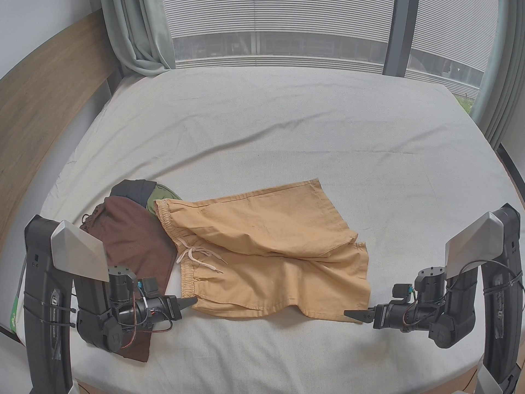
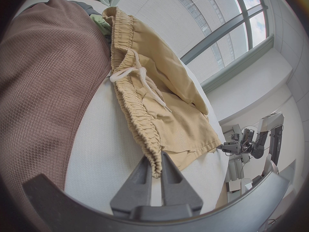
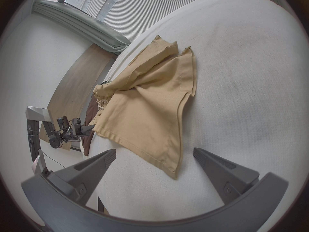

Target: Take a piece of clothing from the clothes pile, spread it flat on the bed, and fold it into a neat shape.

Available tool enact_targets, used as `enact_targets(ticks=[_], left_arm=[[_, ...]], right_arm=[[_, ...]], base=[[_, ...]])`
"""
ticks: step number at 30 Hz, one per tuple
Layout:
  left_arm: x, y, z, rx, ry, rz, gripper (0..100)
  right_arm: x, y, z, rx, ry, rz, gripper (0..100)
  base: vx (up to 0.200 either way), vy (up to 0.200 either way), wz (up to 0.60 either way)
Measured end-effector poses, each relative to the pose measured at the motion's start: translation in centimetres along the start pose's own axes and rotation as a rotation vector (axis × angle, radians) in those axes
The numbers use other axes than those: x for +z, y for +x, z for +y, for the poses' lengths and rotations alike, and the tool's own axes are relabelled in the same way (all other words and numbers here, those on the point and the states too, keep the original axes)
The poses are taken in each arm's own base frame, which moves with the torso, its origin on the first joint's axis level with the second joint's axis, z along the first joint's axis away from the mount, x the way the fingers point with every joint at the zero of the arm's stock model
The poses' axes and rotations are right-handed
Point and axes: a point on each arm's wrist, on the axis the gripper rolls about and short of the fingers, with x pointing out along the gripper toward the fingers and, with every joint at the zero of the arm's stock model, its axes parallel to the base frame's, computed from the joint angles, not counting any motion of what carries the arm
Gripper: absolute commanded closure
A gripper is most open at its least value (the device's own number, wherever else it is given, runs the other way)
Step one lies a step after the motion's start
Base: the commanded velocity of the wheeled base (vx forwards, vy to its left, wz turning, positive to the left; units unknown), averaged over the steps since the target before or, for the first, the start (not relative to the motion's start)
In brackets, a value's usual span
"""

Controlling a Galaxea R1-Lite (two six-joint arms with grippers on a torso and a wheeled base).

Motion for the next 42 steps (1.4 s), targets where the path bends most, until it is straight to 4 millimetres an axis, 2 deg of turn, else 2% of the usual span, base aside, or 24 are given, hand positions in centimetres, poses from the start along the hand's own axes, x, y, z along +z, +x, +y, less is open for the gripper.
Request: enact_targets(ticks=[2,3,12,30,31,42], left_arm=[[0.0,0.0,0.0,0.000,0.000,0.000,100],[0.0,0.0,0.0,0.000,0.000,0.000,100],[0.0,0.0,0.0,0.000,0.000,0.001,100],[-0.1,0.0,0.0,-0.001,0.000,0.002,100],[-0.1,0.0,0.0,-0.001,0.000,0.002,100],[-0.1,0.0,0.0,-0.001,0.009,0.004,100]], right_arm=[[-0.2,0.1,0.0,0.000,-0.012,0.007,0],[-0.3,0.1,-0.1,-0.001,-0.025,0.011,100],[-1.3,0.6,-0.8,-0.016,-0.070,0.048,100],[-1.4,0.8,-1.0,-0.016,-0.071,0.052,100],[-1.4,0.8,-1.0,-0.014,-0.072,0.052,0],[-0.9,0.8,-0.9,0.012,-0.087,0.032,0]], base=[[0.000,0.000,0.00],[0.000,0.000,0.00],[0.000,0.000,0.00],[0.000,0.000,0.00],[0.000,0.000,0.00],[0.000,0.000,0.00]])
